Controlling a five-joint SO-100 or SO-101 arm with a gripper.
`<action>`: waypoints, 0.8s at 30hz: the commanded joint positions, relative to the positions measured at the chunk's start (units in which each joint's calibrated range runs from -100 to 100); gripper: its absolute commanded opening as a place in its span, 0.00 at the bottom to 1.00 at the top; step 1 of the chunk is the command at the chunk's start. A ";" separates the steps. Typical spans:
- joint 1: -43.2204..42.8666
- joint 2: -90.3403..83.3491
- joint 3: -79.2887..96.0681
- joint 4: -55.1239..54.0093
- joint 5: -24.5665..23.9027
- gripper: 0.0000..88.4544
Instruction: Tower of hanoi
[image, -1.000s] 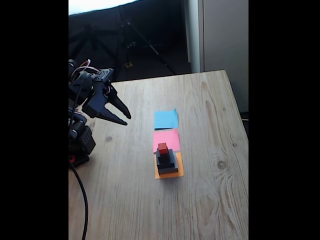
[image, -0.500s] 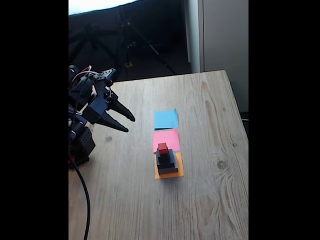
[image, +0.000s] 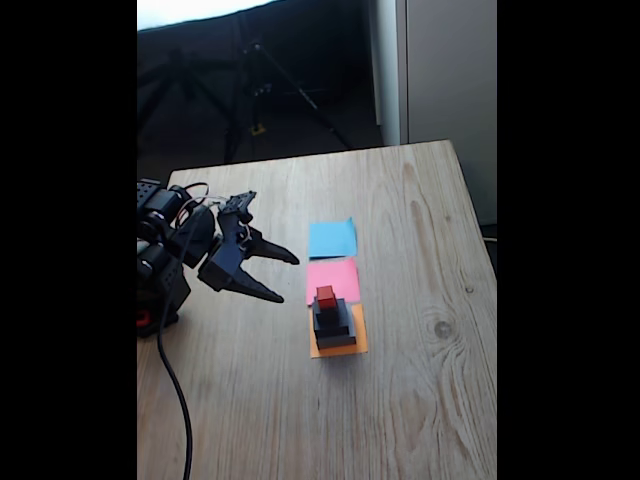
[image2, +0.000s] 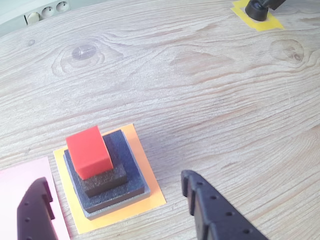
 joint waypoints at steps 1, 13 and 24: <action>0.63 0.92 2.65 -9.50 0.69 0.36; -1.05 13.41 10.47 -36.78 0.69 0.37; -3.55 18.10 12.93 -45.84 0.69 0.37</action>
